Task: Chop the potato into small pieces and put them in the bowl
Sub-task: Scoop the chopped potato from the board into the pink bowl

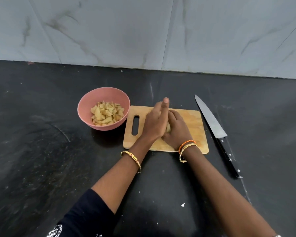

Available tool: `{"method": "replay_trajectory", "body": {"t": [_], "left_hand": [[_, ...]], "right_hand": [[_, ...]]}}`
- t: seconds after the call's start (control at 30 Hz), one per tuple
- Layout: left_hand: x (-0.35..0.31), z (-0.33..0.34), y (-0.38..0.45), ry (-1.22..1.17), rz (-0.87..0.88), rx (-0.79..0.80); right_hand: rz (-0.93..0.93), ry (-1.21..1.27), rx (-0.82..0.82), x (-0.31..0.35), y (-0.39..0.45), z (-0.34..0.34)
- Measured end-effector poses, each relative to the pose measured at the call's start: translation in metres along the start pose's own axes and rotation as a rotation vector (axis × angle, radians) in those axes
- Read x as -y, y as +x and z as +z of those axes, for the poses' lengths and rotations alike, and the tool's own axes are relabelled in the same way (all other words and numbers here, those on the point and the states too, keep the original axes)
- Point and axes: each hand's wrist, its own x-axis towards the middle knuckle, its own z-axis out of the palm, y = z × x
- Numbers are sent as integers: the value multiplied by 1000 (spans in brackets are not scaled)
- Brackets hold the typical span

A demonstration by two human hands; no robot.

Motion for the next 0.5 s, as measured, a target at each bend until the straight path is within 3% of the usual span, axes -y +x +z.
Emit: {"method": "replay_trajectory", "body": {"t": [0.3, 0.4, 0.5], "left_hand": [[27, 12, -5, -75, 197, -496], [34, 10, -2, -205, 95, -529], [33, 9, -4, -183, 100, -469]], "right_hand": [[43, -10, -146, 7, 1, 20], [55, -64, -175, 14, 2, 24], [26, -158, -138, 14, 1, 24]]}}
